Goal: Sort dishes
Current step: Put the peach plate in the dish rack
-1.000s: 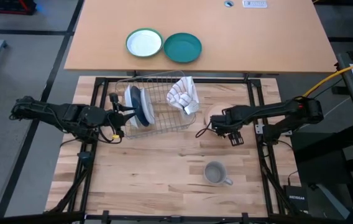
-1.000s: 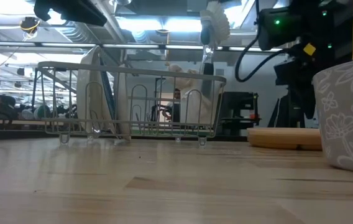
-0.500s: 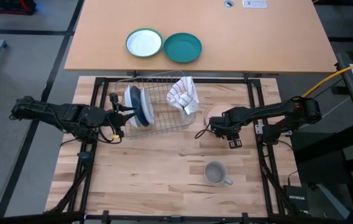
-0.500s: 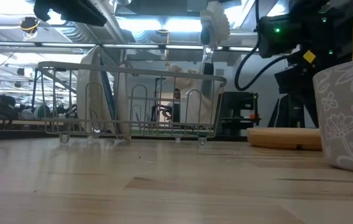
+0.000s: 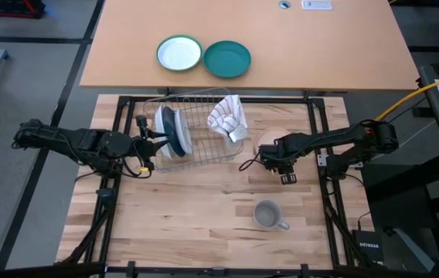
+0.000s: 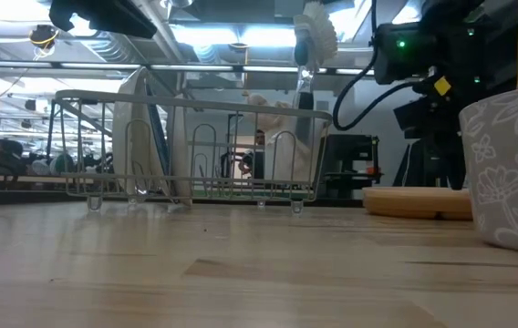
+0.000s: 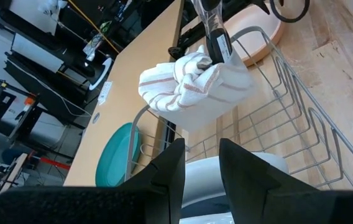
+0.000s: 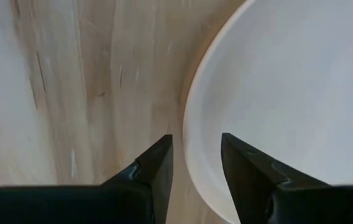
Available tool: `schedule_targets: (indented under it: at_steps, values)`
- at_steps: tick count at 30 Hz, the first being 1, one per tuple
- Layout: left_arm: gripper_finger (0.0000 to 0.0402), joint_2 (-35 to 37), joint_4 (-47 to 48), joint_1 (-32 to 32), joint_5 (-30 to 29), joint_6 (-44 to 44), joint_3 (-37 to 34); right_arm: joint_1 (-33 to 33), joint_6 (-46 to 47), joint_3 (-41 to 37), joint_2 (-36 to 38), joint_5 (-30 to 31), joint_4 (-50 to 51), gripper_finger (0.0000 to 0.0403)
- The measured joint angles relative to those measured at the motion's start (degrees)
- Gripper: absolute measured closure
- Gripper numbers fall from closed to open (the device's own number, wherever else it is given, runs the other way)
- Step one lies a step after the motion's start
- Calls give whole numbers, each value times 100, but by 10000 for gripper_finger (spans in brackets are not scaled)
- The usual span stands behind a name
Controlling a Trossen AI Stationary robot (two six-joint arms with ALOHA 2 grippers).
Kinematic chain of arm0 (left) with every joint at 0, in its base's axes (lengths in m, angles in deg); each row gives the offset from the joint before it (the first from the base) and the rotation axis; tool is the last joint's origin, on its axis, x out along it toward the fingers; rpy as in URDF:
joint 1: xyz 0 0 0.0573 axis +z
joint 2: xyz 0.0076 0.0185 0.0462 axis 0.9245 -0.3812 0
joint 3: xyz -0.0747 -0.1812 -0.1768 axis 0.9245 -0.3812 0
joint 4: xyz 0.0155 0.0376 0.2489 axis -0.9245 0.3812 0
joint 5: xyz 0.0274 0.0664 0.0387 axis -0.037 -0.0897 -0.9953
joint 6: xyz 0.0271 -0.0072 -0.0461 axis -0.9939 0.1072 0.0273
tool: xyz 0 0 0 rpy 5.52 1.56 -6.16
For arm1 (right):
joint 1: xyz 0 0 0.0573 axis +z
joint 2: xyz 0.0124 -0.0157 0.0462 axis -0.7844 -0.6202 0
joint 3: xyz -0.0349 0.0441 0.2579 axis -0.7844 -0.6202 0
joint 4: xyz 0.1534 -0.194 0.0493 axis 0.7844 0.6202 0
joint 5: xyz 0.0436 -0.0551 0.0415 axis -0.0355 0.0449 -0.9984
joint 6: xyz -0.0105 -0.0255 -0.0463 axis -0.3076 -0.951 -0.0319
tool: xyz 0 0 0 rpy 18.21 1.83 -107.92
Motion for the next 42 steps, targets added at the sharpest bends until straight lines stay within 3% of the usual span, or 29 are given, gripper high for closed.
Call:
schedule_targets:
  at_steps: [16,42]
  values:
    - [311,0,2,0,0,2,0,0,109,0,-560,-146,-1,265]
    - [311,1,2,0,1,1,0,0,115,2,-566,-146,60,266]
